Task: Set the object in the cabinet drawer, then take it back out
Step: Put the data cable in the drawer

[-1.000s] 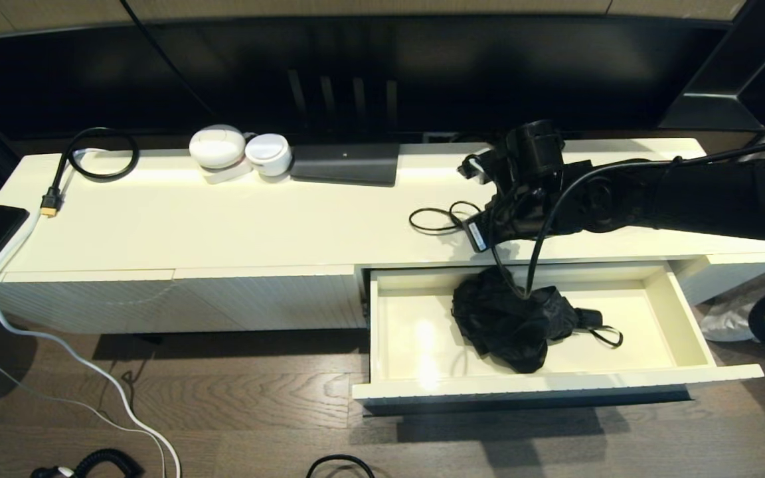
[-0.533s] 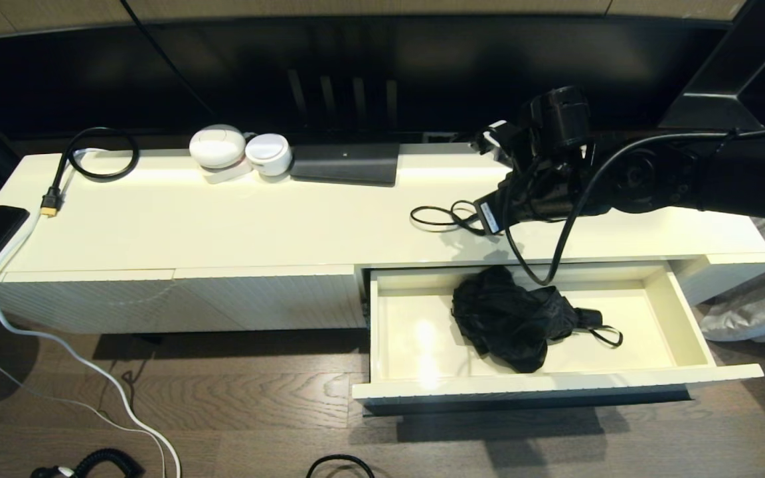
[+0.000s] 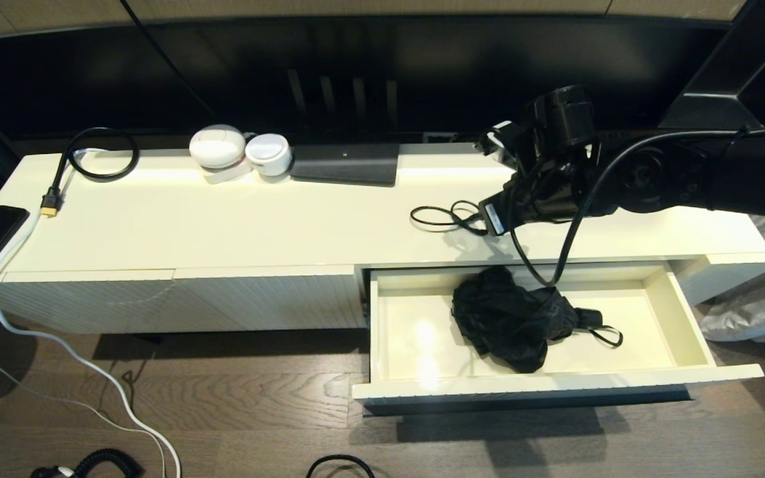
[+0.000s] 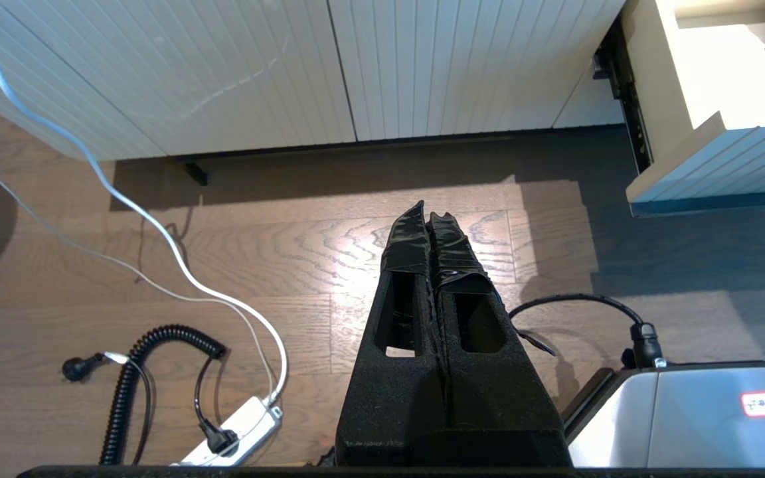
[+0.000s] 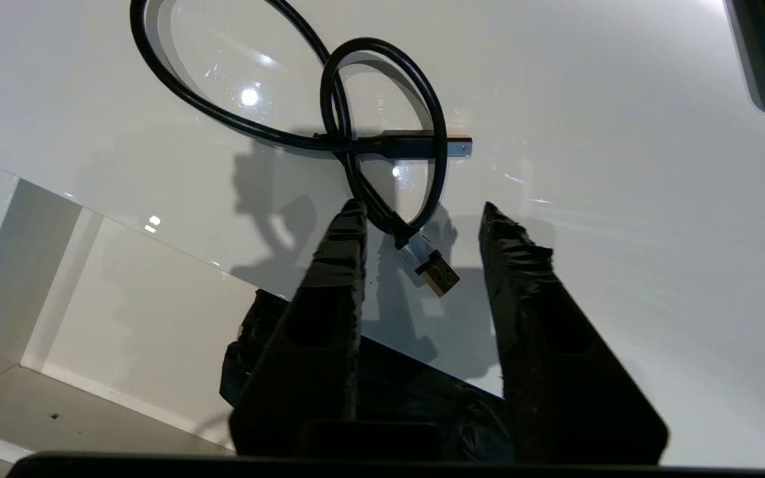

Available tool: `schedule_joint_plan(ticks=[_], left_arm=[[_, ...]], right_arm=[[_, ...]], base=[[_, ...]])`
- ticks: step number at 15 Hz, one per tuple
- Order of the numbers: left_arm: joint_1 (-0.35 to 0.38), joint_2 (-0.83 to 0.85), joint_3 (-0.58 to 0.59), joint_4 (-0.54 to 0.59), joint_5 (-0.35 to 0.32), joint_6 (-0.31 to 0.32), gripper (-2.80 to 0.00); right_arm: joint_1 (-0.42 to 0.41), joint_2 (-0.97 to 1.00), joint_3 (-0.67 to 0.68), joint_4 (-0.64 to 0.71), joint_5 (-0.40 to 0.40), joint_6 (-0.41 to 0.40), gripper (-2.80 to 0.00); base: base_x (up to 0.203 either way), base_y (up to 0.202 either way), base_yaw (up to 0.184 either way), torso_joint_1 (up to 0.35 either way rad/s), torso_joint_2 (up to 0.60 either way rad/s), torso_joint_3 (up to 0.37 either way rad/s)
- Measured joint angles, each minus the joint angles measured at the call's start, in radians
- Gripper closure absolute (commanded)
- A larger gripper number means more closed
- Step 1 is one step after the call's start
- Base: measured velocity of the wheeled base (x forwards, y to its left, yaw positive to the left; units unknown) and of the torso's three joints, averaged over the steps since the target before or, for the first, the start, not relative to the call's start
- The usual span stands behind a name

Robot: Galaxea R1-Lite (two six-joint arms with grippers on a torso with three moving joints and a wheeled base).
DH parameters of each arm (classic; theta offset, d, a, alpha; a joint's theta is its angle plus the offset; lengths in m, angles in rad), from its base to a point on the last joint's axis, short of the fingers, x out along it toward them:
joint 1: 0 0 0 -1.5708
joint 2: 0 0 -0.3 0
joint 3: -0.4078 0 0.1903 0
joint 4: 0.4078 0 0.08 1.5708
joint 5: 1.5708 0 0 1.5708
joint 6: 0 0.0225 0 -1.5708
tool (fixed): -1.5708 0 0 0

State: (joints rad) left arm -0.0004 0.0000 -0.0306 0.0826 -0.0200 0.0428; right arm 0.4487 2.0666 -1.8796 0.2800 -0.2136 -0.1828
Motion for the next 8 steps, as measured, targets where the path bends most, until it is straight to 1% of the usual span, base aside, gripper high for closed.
schedule_joint_plan(ticks=[2,4,8], left_arm=[[0.0,0.0,0.0,0.0,0.0,0.0,0.0],[0.0,0.0,0.0,0.0,0.0,0.0,0.0],[0.0,0.0,0.0,0.0,0.0,0.0,0.0]], right_arm=[[0.0,0.0,0.01,-0.02,0.001,0.002,-2.8],[0.0,0.002,0.031,-0.073,0.004,0.001,-2.8],[-0.001,0.024,0.048,-0.133,0.007,0.003,-2.8]], base=[[0.0,0.0,0.0,0.0,0.0,0.0],[0.0,0.0,0.0,0.0,0.0,0.0],[0.0,0.0,0.0,0.0,0.0,0.0]])
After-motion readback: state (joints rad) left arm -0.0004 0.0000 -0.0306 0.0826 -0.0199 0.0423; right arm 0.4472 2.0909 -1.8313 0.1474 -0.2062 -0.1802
